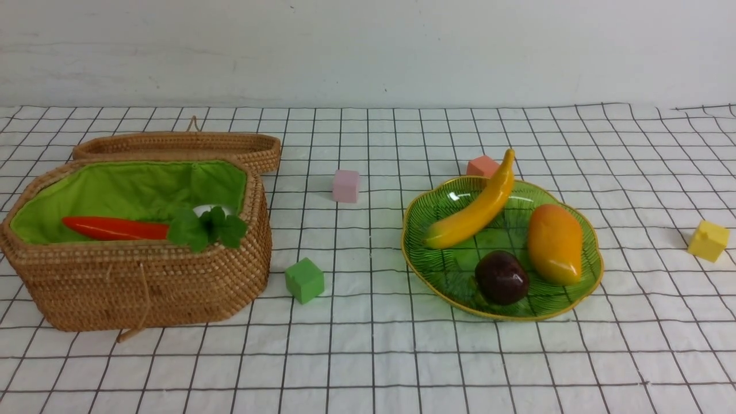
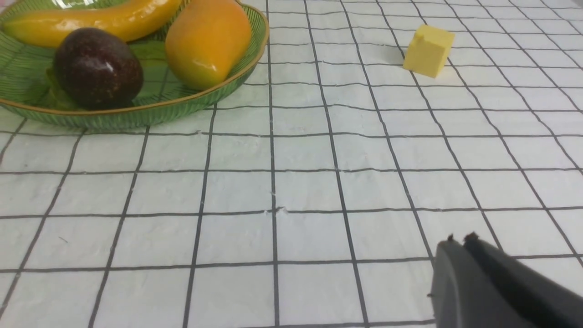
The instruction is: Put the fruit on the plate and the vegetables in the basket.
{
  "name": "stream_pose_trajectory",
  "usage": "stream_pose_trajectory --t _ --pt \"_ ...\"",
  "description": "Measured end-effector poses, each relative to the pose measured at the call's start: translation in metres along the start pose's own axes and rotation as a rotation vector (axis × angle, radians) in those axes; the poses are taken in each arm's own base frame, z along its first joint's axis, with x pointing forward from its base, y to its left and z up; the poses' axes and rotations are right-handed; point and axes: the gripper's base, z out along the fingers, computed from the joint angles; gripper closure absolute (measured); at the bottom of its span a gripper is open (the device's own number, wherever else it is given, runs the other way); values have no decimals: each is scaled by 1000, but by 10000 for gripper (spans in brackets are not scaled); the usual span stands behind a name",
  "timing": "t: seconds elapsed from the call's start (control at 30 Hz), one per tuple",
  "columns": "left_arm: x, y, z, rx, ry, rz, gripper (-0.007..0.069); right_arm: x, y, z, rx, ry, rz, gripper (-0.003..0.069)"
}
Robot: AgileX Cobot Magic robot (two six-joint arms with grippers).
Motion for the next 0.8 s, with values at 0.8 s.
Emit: stream_pose_trajectory --t 0.8 --pt "0 0 0 0 0 0 386 0 0 0 0 -2 0 613"
